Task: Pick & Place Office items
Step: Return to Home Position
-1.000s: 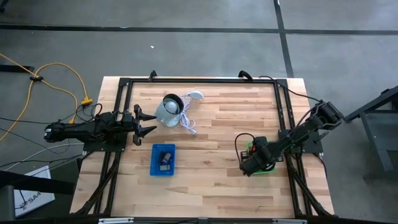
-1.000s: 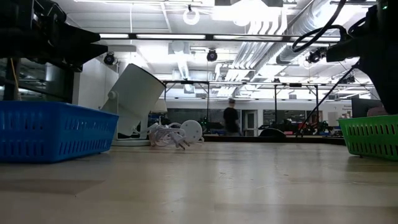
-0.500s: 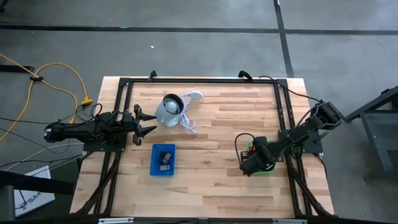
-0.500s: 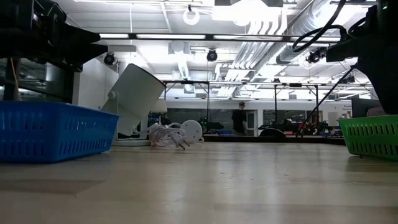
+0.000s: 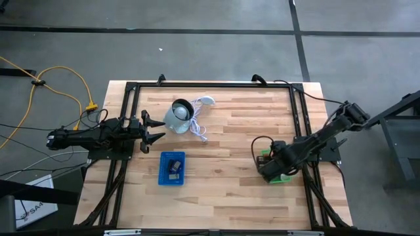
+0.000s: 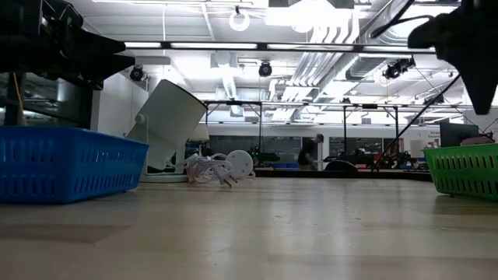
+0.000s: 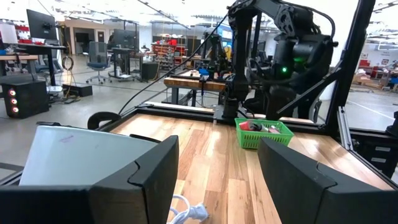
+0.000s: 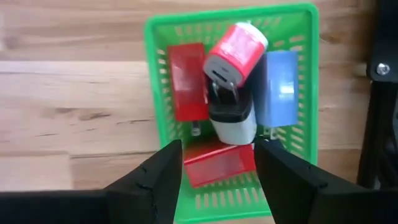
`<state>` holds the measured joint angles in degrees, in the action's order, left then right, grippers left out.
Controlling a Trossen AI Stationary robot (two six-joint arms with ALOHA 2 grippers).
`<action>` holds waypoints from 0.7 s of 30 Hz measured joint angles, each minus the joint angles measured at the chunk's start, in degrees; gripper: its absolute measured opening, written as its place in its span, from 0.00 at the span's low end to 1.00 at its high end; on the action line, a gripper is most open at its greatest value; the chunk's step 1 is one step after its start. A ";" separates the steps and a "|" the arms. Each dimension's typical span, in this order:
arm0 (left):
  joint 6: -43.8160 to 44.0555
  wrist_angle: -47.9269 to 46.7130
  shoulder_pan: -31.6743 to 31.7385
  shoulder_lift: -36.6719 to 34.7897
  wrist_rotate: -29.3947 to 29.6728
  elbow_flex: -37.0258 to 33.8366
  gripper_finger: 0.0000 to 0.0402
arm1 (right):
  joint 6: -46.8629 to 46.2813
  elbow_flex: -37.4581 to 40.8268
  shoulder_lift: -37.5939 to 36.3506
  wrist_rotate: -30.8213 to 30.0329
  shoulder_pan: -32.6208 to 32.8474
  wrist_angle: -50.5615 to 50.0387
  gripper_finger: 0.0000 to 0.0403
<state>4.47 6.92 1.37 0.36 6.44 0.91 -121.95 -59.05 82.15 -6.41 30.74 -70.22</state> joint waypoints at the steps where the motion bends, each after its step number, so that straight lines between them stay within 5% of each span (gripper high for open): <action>1: 0.00 0.00 0.02 0.00 0.00 0.00 0.53 | 0.02 0.00 -0.55 -0.78 0.00 0.23 0.47; 21: 0.00 0.00 0.01 0.00 0.01 0.00 0.53 | 5.04 0.00 -2.01 -10.88 -0.01 7.91 0.47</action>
<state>4.47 6.92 1.38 0.36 6.45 0.91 -116.91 -59.05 80.14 -17.29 30.73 -62.32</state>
